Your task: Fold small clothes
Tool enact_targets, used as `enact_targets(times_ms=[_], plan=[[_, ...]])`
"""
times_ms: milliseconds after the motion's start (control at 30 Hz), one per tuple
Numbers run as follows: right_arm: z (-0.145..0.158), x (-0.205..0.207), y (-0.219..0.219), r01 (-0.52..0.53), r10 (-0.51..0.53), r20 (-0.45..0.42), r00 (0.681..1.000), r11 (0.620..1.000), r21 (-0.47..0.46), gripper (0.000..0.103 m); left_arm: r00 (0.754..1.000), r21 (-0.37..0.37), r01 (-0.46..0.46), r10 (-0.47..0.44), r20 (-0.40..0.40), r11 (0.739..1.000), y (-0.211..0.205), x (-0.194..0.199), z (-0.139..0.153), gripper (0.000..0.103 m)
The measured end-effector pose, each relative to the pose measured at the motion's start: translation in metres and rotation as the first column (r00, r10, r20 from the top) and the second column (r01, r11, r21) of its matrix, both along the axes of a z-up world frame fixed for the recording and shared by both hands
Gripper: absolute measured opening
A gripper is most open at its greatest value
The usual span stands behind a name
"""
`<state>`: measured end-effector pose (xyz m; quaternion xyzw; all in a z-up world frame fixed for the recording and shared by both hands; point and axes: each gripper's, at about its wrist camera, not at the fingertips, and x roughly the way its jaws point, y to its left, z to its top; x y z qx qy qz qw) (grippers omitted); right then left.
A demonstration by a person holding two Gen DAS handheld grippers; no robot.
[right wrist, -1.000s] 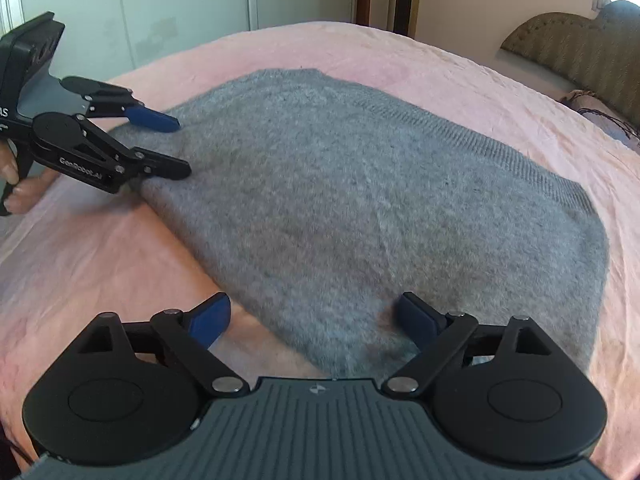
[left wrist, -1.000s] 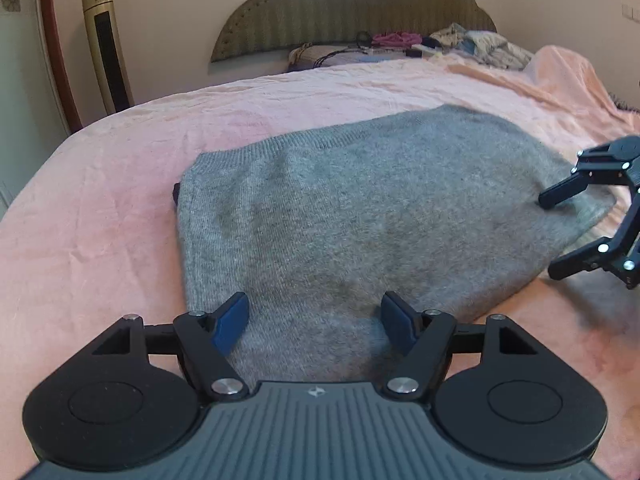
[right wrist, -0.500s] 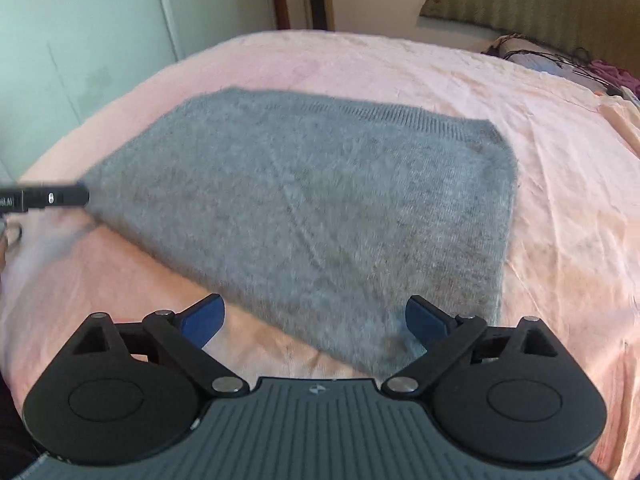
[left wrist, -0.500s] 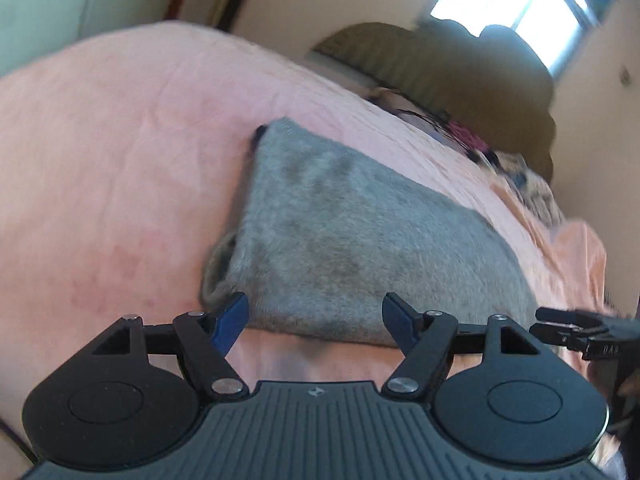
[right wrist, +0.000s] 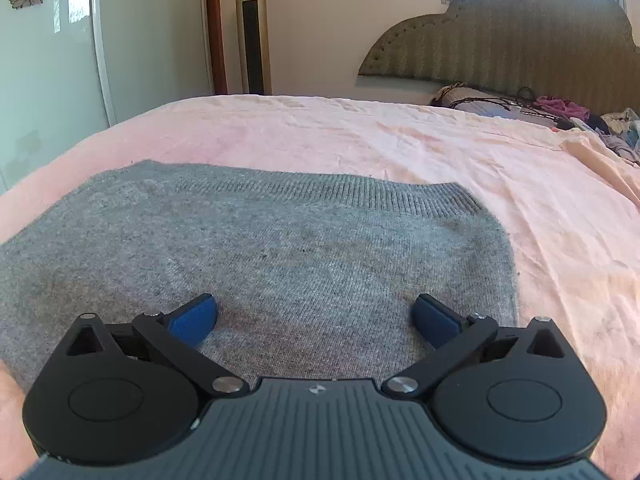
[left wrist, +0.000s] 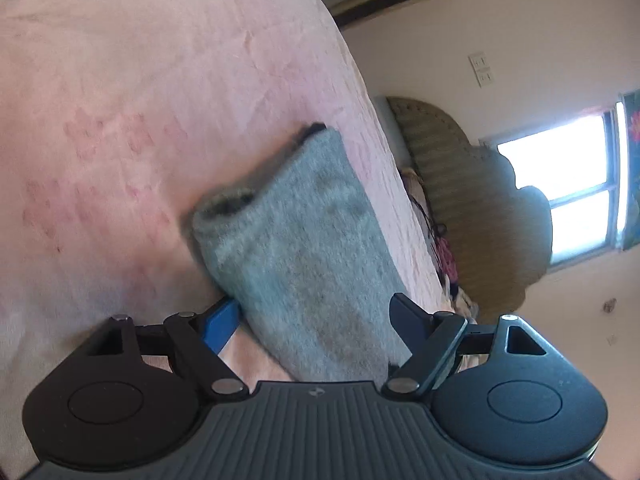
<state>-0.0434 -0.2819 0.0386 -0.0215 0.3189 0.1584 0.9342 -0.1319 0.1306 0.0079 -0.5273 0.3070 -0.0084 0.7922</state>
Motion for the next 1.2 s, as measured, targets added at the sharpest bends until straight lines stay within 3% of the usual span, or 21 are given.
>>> enact_targets(times_ms=[133,200,267,333,400,467,533,600,700,767,833,900,967,1067,1100,1133,1200], plan=[[0.0,-0.001,0.0,0.0,0.0,-0.002,1.0,1.0,0.0,0.103,0.997,0.023,-0.07,0.07,-0.025,0.997,-0.001,0.014,0.002,0.08],[0.0,-0.002,-0.002,-0.001,0.001,-0.001,1.0,1.0,-0.003,0.103,0.997,0.091,-0.069,0.071,-0.026,0.994,-0.008,0.016,0.005,0.059],[0.0,0.0,-0.001,-0.001,0.001,-0.002,1.0,1.0,0.001,0.103,0.996,0.186,-0.044,0.058,-0.069,0.982,-0.016,0.024,0.005,0.023],[-0.001,0.001,0.0,-0.001,0.001,-0.002,1.0,1.0,0.004,0.103,0.992,0.264,-0.039,0.069,-0.104,0.964,-0.019,0.025,0.004,0.01],[0.001,0.003,-0.001,0.0,0.0,-0.006,1.0,1.0,0.011,0.103,0.995,0.325,-0.021,0.051,-0.083,0.946,-0.025,0.021,0.011,0.006],[0.011,0.005,-0.006,0.022,-0.019,-0.04,0.999,0.997,0.076,0.103,1.0,0.466,0.016,-0.009,-0.016,0.885,-0.042,0.016,0.029,0.006],[0.028,0.012,-0.017,0.026,0.002,-0.107,0.994,0.965,0.26,0.103,0.992,0.597,0.04,-0.103,0.071,0.802,-0.068,0.009,0.046,0.005],[0.041,0.028,-0.018,-0.018,0.115,-0.177,0.978,0.88,0.474,0.103,0.967,0.698,0.079,-0.225,0.12,0.712,-0.098,0.003,0.057,0.005],[0.047,0.06,0.011,-0.1,0.332,-0.261,0.906,0.769,0.631,0.103,0.926,0.796,0.154,-0.366,0.091,0.586,-0.136,-0.001,0.055,0.006],[0.046,0.08,0.04,-0.156,0.437,-0.295,0.85,0.743,0.651,0.103,0.915,0.827,0.177,-0.4,0.063,0.534,-0.147,-0.003,0.05,0.006],[0.04,0.099,0.072,-0.184,0.503,-0.35,0.79,0.74,0.647,0.103,0.909,0.848,0.186,-0.415,0.043,0.495,-0.152,-0.004,0.046,0.006],[0.032,0.112,0.097,-0.179,0.513,-0.4,0.76,0.756,0.629,0.103,0.901,0.868,0.185,-0.431,0.036,0.46,-0.155,-0.008,0.045,0.006],[0.029,0.119,0.118,-0.21,0.51,-0.418,0.751,0.786,0.581,0.099,0.894,0.88,0.193,-0.448,0.025,0.434,-0.158,-0.011,0.045,0.006],[0.025,0.121,0.14,-0.265,0.494,-0.43,0.756,0.831,0.489,0.083,0.881,0.892,0.211,-0.473,0.004,0.401,-0.163,-0.006,0.042,0.006],[0.024,0.122,0.143,-0.28,0.491,-0.424,0.761,0.838,0.468,0.07,0.877,0.894,0.216,-0.481,-0.001,0.393,-0.166,-0.003,0.041,0.006],[0.023,0.122,0.145,-0.299,0.489,-0.41,0.77,0.845,0.444,0.047,0.873,0.894,0.221,-0.488,-0.003,0.39,-0.167,-0.002,0.04,0.006],[0.022,0.123,0.139,-0.31,0.487,-0.398,0.777,0.847,0.431,0.024,0.857,0.89,0.238,-0.515,-0.005,0.388,-0.177,0.005,0.041,0.006]])
